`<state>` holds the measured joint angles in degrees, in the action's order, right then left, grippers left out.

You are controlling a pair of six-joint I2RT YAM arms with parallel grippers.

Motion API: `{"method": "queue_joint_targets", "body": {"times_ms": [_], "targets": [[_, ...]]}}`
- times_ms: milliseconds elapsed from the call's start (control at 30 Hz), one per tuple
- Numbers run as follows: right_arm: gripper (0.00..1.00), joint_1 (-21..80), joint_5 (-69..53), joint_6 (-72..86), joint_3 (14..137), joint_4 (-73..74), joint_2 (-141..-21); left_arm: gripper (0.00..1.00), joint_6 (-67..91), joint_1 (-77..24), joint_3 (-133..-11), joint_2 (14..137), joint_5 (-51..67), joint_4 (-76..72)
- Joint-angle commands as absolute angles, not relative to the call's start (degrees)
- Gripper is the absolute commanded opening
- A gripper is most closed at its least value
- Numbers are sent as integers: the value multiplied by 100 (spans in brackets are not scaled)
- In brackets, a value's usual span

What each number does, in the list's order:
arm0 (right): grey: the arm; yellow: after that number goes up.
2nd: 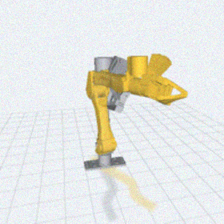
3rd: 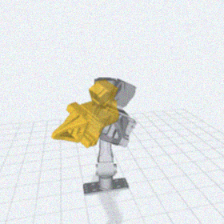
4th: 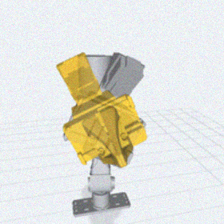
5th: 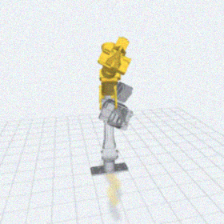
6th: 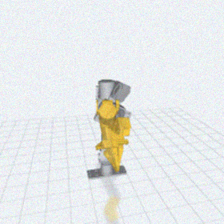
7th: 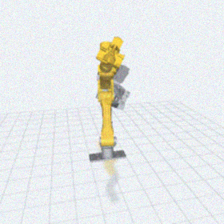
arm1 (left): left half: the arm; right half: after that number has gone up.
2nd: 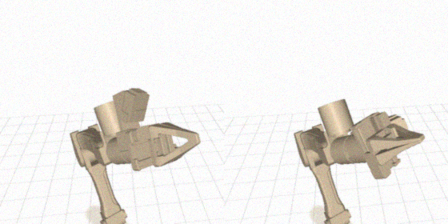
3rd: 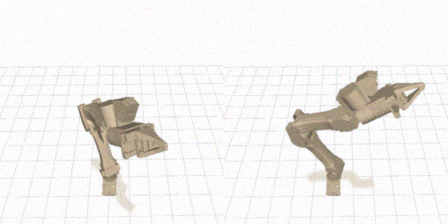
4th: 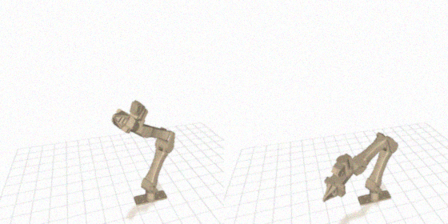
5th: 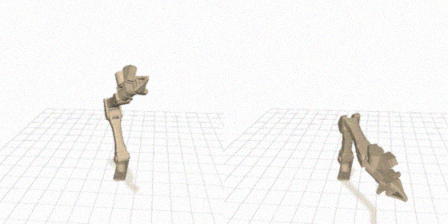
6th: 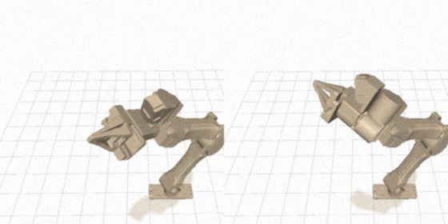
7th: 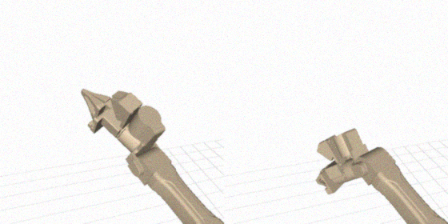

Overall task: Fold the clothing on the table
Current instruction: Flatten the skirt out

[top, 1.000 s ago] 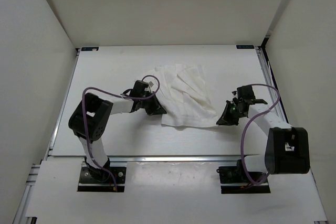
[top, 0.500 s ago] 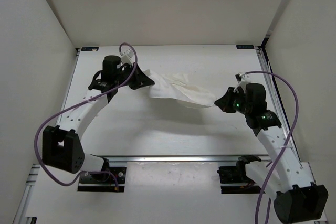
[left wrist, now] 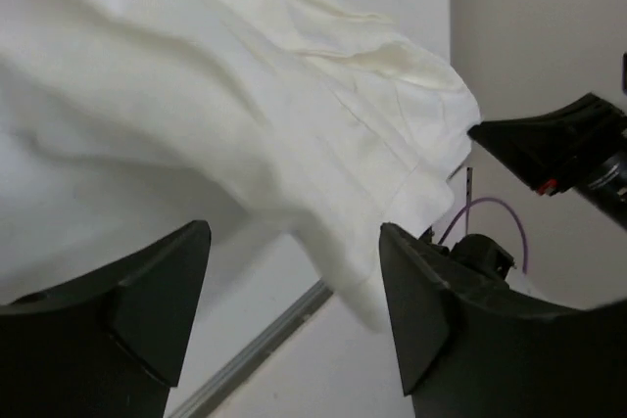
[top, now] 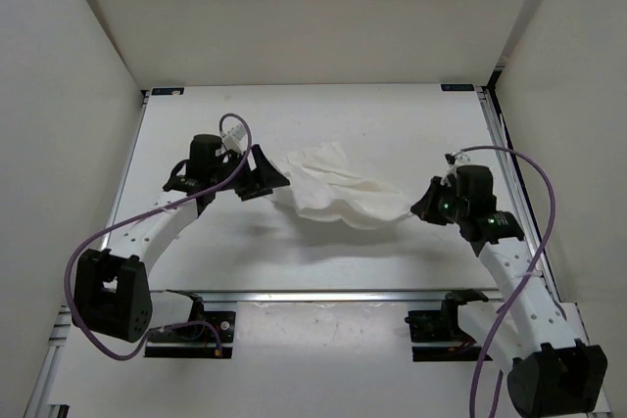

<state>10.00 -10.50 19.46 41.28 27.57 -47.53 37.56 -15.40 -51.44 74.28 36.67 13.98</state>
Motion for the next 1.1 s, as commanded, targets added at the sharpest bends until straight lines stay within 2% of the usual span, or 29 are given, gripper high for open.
{"method": "queue_joint_targets", "body": {"times_ms": [0,33,67,167,300,500,567,633,667,733,800,867,1067], "targets": [[0,827,-519,2249,3640,3524,-4983,84,3893,-1441,-4292,7198,3368,1275],[0,739,-362,2302,3378,3559,-5053,91,3928,-1468,-4132,7198,3271,1257],[0,608,-265,2407,3218,3516,-5089,93,4024,-1476,-3870,7190,3217,1179],[0,19,-212,2478,3146,3401,-5386,93,4245,-1512,-3359,6918,3181,818],[0,96,139,2610,3121,3297,-5659,92,4271,-1679,-3130,6636,3251,783],[0,27,62,2751,3111,3129,-5616,91,4860,-2451,-2742,6714,3568,-112],[0,17,70,2733,3094,3138,-5651,91,4695,-2671,-2891,6811,3498,-9],[0,70,158,2707,3147,3155,-5669,88,4519,-2750,-3058,6943,3481,499],[0,114,150,2724,3199,3164,-5704,83,4448,-2803,-3059,6926,3463,571],[0,158,123,2847,3234,3138,-5748,71,4412,-2882,-3085,6970,3174,860],[0,220,88,2970,3147,3042,-5687,50,4570,-2918,-2875,6918,2910,704],[0,272,87,3032,3173,3023,-5617,49,4815,-2883,-2603,6952,2682,362],[0,273,-132,3086,3252,3076,-5511,57,4852,-2944,-2478,7311,1812,150]]}}
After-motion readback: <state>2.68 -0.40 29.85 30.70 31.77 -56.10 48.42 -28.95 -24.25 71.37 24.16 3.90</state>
